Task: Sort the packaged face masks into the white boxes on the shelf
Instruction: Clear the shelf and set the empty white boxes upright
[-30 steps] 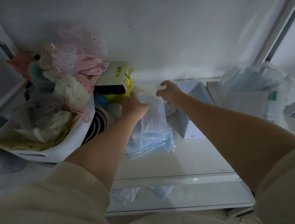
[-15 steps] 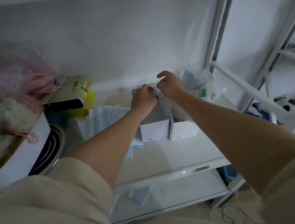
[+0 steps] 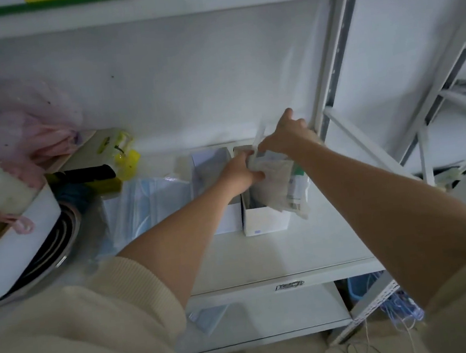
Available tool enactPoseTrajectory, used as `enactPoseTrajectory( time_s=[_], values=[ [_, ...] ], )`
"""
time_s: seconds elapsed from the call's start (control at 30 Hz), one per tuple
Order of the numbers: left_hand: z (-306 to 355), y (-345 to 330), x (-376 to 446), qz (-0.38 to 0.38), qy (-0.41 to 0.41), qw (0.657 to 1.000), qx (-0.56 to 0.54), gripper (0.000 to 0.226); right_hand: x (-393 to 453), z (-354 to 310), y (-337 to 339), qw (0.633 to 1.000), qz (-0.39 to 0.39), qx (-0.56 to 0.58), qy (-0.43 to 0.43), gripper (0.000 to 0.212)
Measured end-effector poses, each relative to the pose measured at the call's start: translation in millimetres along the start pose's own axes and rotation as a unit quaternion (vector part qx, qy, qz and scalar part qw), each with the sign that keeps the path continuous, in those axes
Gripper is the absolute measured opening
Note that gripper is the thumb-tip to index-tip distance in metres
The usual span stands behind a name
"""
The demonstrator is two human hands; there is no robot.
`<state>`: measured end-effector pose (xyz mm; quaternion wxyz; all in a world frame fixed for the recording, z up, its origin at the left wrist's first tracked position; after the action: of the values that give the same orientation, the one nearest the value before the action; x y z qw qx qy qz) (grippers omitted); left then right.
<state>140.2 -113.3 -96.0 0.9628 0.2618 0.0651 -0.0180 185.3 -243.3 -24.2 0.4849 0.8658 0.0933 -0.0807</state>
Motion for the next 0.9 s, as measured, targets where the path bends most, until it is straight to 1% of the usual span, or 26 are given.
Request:
enactPoseTrajectory(
  time_s=[0.1,0.17,0.27,0.4,0.5,0.57,0.67,0.7,0.73,0.77,0.8,0.87,0.9],
  values=[
    [0.6,-5.9,4.7,-0.024,0.007,1.0,-0.005,0.071,5.0,-7.8,-7.4,0.998,-0.042,-0.009,0.05,0.083],
    [-2.7,-10.1,8.3,-0.04,0.021,0.999,-0.006,0.075,5.0,-12.3,-11.9,0.994,-0.062,-0.052,0.078,0.084],
    [-7.0,-11.8,12.1,-0.053,0.035,0.998,0.0,0.075,6.8,-18.6,-15.4,0.986,-0.064,-0.111,0.107,0.083],
    [-9.7,-12.8,11.8,-0.086,0.046,0.995,0.005,0.069,11.7,-27.1,-20.1,0.986,-0.056,-0.084,0.13,0.082],
    [-12.3,-12.8,9.6,-0.092,0.054,0.994,0.007,0.067,14.6,-27.9,-24.8,0.987,-0.045,-0.086,0.129,0.083],
    [-11.8,-13.8,7.0,-0.093,0.05,0.994,-0.002,0.063,16.1,-28.1,-27.8,0.987,-0.062,-0.085,0.124,0.09],
    [-12.4,-14.7,2.8,-0.082,0.05,0.995,-0.028,0.06,18.7,-29.2,-31.1,0.988,-0.093,-0.072,0.105,0.118],
    [-12.7,-14.8,1.4,-0.078,0.048,0.995,-0.031,0.059,20.9,-26.5,-31.5,0.991,-0.089,-0.054,0.087,0.122],
    [-12.9,-15.0,0.6,-0.073,0.046,0.996,-0.028,0.058,22.2,-23.4,-30.2,0.993,-0.082,-0.039,0.069,0.12],
    [-13.6,-15.4,0.0,-0.07,0.044,0.996,-0.024,0.058,23.4,-20.7,-29.4,0.995,-0.08,-0.039,0.051,0.109],
    [-14.2,-16.1,-1.2,-0.069,0.041,0.996,-0.024,0.059,21.6,-21.0,-28.7,0.994,-0.082,-0.052,0.046,0.086],
    [-14.2,-17.5,-3.5,-0.073,0.039,0.996,-0.028,0.065,16.1,-22.8,-28.4,0.989,-0.096,-0.1,0.056,0.029],
    [-13.5,-17.7,-4.6,-0.076,0.037,0.996,-0.029,0.068,13.4,-24.4,-31.5,0.983,-0.108,-0.131,0.065,0.018]
  ],
)
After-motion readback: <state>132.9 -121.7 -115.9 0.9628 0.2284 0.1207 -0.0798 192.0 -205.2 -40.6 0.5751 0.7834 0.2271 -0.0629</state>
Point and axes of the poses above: each hand's wrist, its own x-axis towards the middle knuckle, its own y-axis out of the back of the hand, z = x × y, the point moved 8 cm from there along x, towards the middle knuckle, and after that the axes turned 8 degrees about -z, right-handed, at the moved point
